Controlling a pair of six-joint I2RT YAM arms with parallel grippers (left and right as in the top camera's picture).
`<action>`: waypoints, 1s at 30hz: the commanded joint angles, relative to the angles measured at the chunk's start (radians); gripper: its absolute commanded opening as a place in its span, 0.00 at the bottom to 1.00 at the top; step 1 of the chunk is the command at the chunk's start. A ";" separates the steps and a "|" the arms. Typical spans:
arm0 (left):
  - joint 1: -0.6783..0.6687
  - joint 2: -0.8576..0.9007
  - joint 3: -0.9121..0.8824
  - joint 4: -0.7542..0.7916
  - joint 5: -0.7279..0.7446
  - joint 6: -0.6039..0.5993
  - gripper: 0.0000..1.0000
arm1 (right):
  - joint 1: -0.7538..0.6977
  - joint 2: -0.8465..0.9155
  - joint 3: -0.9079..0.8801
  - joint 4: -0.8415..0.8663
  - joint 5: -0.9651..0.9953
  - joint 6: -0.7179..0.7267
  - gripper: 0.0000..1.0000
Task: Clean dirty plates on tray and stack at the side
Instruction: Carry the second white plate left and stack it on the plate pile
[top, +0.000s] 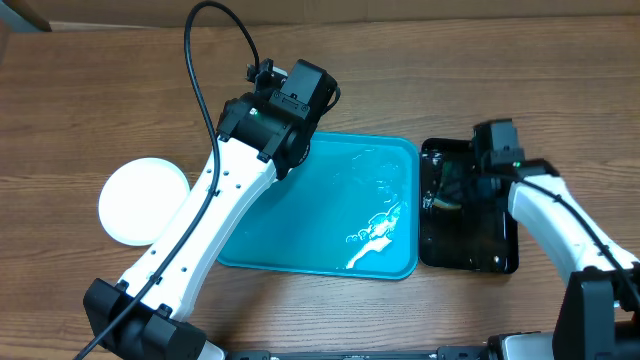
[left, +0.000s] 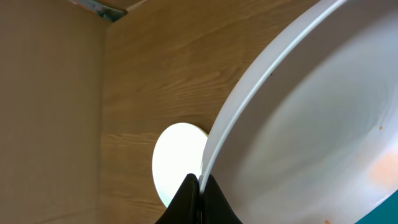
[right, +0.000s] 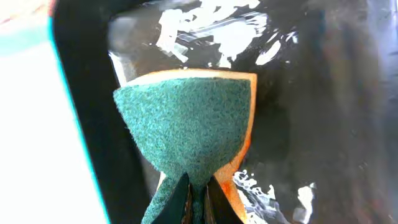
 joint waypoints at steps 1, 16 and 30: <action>0.000 -0.003 0.016 -0.003 0.083 -0.019 0.04 | -0.007 -0.005 0.078 -0.074 0.002 -0.043 0.04; 0.074 -0.003 0.016 -0.148 -0.054 -0.275 0.04 | -0.008 -0.008 0.039 -0.141 0.006 -0.041 0.04; 0.068 -0.003 0.015 -0.160 -0.156 -0.313 0.04 | -0.009 -0.009 -0.164 0.105 0.005 -0.038 0.42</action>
